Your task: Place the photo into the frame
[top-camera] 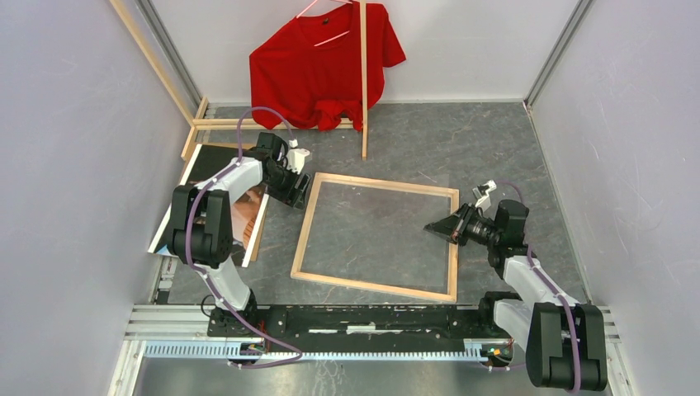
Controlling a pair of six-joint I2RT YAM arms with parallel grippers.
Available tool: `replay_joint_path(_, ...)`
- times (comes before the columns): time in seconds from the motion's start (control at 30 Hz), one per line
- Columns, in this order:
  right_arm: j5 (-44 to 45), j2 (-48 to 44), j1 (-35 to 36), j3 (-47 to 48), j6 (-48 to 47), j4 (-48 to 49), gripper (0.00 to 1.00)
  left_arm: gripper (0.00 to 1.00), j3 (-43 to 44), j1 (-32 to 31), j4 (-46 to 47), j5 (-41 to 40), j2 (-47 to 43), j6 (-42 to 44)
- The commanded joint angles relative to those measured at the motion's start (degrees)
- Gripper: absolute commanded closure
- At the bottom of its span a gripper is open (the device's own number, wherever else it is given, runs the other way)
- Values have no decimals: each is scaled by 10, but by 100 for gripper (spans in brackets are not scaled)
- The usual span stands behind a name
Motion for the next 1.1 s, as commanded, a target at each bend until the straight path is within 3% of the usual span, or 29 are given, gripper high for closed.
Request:
replay_joint_path(0.0,-18,-7,-9,2,-17,2,100,24,17,-3,0,7,3,-19)
replay_joint_path(1.07,-5,-9,-31,42,-92,-87,100,25,15,-3,0,-2,5,-13)
